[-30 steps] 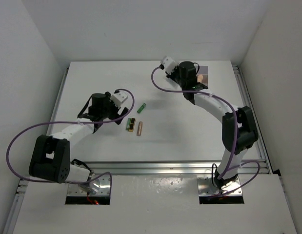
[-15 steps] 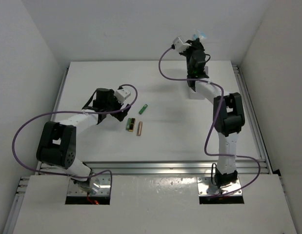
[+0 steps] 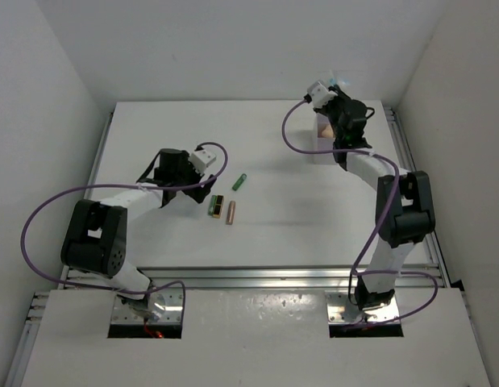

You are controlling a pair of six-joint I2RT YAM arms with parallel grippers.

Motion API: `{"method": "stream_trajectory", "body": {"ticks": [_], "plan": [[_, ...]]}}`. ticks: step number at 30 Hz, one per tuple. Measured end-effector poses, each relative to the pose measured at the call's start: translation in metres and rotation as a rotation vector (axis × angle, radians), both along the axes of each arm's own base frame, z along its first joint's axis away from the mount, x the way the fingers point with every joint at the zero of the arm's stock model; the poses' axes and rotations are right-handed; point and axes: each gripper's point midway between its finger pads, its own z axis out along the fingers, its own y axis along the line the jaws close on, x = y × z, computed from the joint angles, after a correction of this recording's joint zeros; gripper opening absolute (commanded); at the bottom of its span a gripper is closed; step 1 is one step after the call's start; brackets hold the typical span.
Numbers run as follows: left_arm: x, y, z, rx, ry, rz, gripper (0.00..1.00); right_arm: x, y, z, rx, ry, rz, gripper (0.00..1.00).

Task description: Organize the makeup

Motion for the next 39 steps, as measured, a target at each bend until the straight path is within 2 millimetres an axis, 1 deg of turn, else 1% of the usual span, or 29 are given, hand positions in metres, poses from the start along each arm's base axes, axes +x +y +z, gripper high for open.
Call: {"method": "stream_trajectory", "body": {"ticks": [4, 7, 10, 13, 14, 19, 24, 28, 34, 39], "plan": [[-0.004, 0.001, -0.006, 0.002, 0.009, 0.006, 1.0, 0.002, -0.001, -0.022, -0.003, 0.049, 0.006, 0.0], [-0.007, 0.003, -0.011, 0.006, 0.022, 0.007, 1.0, 0.006, -0.002, -0.042, -0.017, 0.098, 0.022, 0.0], [-0.008, 0.003, -0.012, 0.009, 0.026, 0.009, 1.0, 0.012, -0.009, -0.061, -0.039, 0.151, 0.027, 0.0], [-0.008, 0.004, -0.013, 0.013, 0.026, 0.014, 1.0, 0.018, -0.019, -0.073, -0.049, 0.186, 0.033, 0.0], [-0.008, 0.005, -0.013, 0.014, 0.025, 0.016, 1.0, 0.019, -0.021, -0.074, -0.052, 0.194, 0.04, 0.0], [-0.008, 0.006, -0.013, 0.018, 0.029, 0.019, 1.0, 0.029, -0.029, -0.066, -0.075, 0.185, 0.064, 0.0], [-0.007, 0.006, -0.011, 0.019, 0.028, 0.021, 1.0, 0.039, -0.03, -0.065, -0.089, 0.184, 0.09, 0.0], [-0.006, 0.006, -0.01, 0.021, 0.029, 0.023, 1.0, 0.039, -0.026, -0.071, -0.098, 0.201, 0.119, 0.0], [-0.009, 0.008, -0.013, 0.029, 0.042, 0.028, 1.0, 0.037, -0.018, -0.077, -0.155, 0.215, 0.169, 0.0], [-0.011, 0.01, -0.015, 0.042, 0.056, 0.034, 1.0, 0.033, -0.017, -0.09, -0.226, 0.232, 0.199, 0.0]]}}
